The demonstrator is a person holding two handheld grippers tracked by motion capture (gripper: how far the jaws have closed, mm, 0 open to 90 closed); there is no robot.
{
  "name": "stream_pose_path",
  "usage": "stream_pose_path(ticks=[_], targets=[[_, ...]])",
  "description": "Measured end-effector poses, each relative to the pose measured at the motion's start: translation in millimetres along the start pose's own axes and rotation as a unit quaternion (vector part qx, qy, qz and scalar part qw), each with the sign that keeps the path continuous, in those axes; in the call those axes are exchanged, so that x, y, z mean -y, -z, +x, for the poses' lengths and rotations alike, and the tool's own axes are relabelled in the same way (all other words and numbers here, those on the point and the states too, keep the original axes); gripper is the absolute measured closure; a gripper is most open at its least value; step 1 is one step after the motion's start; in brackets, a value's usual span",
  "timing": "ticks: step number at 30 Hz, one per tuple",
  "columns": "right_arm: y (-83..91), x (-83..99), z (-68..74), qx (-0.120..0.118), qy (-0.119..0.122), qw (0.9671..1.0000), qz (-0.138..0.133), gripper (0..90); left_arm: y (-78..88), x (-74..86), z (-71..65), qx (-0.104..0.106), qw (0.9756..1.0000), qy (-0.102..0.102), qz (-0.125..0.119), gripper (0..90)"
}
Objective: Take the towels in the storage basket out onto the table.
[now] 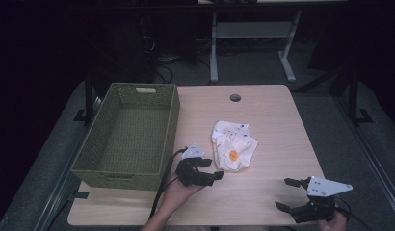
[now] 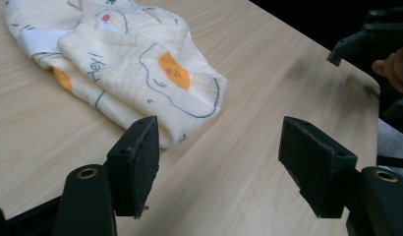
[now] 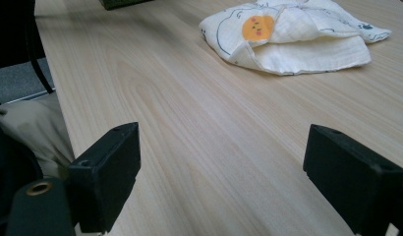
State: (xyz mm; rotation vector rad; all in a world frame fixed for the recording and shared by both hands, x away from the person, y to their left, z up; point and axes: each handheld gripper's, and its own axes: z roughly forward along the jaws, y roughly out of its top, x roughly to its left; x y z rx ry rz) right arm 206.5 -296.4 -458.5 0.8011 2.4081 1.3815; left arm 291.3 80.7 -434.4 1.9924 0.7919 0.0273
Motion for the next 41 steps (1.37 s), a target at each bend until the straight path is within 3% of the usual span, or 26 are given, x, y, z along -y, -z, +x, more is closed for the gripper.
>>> stream_pose_path(ticks=[9,28,41], targets=[[-0.5,0.3,-0.3,0.001,-0.003,1.0000,0.003,13.8,6.5,9.0,-4.2,-0.010,0.9998,-0.018,0.003,30.5],[1.6,1.3,-0.8,0.002,-0.005,1.0000,0.001,13.8,13.3,25.2,-7.1,-0.025,0.9994,-0.022,0.011,29.0],[6.3,5.1,0.9,-0.004,-0.004,1.0000,0.001,13.8,10.8,32.7,-8.5,-0.022,0.9993,-0.026,0.018,28.4]])
